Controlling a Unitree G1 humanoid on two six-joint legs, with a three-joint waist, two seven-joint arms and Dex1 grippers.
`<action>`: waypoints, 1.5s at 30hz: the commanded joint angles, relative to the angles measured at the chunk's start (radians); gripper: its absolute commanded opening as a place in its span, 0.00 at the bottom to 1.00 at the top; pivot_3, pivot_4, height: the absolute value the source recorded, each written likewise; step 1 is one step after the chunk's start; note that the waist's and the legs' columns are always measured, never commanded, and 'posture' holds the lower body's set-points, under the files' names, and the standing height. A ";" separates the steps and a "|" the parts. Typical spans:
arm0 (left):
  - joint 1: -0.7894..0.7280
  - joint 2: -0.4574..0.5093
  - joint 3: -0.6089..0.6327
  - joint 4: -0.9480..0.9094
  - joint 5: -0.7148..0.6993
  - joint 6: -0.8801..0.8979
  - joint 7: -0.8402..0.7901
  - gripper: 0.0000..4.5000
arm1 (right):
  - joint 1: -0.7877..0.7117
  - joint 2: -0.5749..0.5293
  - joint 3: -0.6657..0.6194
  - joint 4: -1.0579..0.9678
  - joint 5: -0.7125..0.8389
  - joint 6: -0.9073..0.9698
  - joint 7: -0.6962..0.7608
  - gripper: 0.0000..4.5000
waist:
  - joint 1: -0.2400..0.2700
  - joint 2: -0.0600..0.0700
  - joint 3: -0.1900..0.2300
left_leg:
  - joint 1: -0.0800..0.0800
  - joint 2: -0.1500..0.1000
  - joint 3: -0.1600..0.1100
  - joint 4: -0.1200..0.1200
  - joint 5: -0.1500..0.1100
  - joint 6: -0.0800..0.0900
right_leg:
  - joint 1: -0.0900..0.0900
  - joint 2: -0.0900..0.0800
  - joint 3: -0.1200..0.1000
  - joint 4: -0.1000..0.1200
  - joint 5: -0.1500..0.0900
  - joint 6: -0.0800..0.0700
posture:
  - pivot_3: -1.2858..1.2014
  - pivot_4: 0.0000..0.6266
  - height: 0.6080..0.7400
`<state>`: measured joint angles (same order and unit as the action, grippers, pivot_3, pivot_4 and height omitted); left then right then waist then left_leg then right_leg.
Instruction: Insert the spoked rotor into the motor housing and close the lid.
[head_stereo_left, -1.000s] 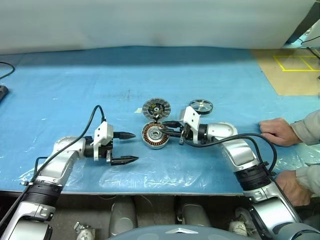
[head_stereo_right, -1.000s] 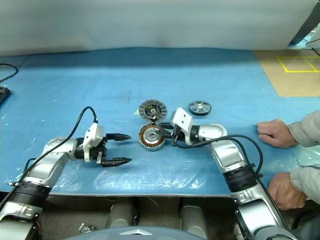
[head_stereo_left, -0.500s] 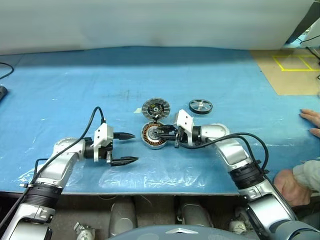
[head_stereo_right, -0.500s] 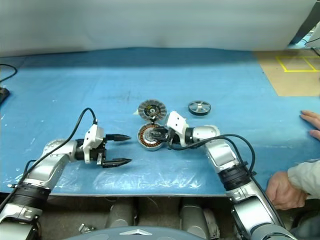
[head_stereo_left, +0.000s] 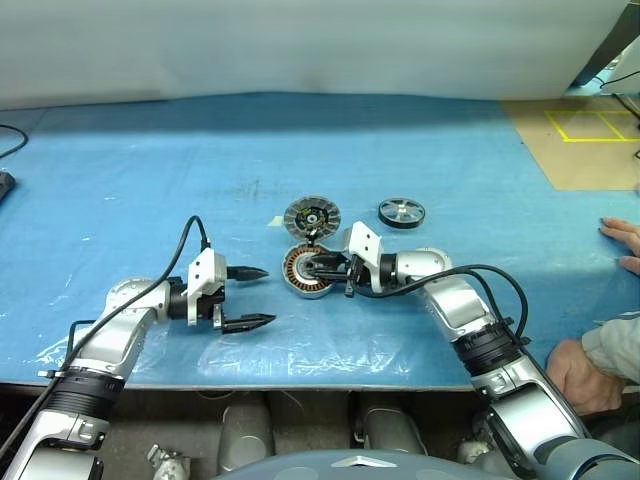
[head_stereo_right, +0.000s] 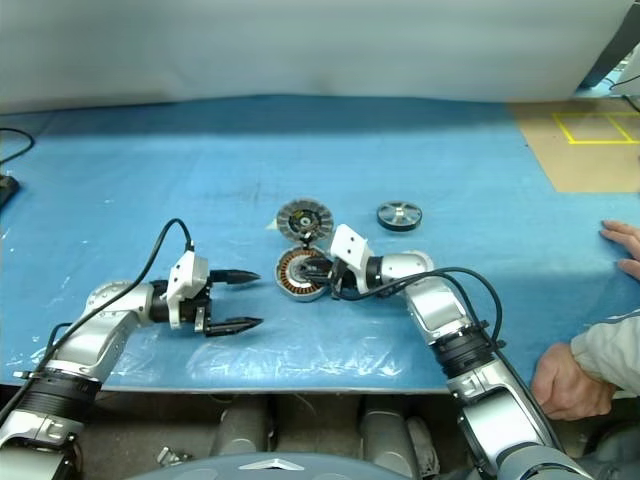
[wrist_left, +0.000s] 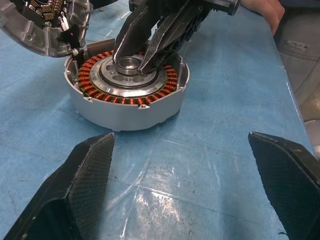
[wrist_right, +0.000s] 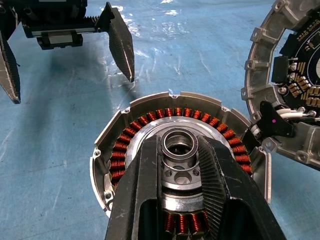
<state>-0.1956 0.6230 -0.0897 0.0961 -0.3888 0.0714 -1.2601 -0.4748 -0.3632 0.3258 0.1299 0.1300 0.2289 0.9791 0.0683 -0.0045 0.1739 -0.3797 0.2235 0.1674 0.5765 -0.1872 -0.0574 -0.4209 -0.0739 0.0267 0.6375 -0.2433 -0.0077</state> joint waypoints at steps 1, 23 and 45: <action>-0.009 0.002 0.019 -0.035 -0.002 -0.011 0.005 1.00 | -0.017 0.004 -0.004 -0.008 -0.003 -0.012 0.003 0.15 | 0.000 0.000 0.000 | 0.000 0.000 0.000 0.000 0.000 0.000 | 0.000 0.000 0.000 0.000 0.000 0.000 | 0.52 0.24 1.00; -0.009 -0.007 0.018 -0.025 0.012 -0.025 0.017 1.00 | -0.018 0.009 -0.011 -0.001 -0.009 -0.040 -0.001 0.88 | 0.000 0.000 0.000 | 0.000 0.000 0.000 0.000 0.000 0.000 | 0.000 0.000 0.000 0.000 0.000 0.000 | 0.52 0.24 1.00; 0.009 -0.020 0.009 -0.011 0.030 -0.048 0.022 1.00 | -0.023 0.058 -0.058 0.017 0.035 -0.013 -0.003 0.01 | -0.001 0.000 0.000 | 0.000 0.000 0.000 0.000 0.000 0.000 | 0.000 0.000 0.000 0.000 0.000 0.000 | 0.52 0.24 1.00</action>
<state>-0.1914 0.6036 -0.0901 0.1009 -0.3545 0.0398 -1.2360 -0.4828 -0.3131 0.2869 0.1659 0.1399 0.2193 0.9768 0.0678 -0.0047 0.1738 -0.3796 0.2236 0.1674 0.5766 -0.1872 -0.0573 -0.4210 -0.0739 0.0267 0.6380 -0.2433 -0.0078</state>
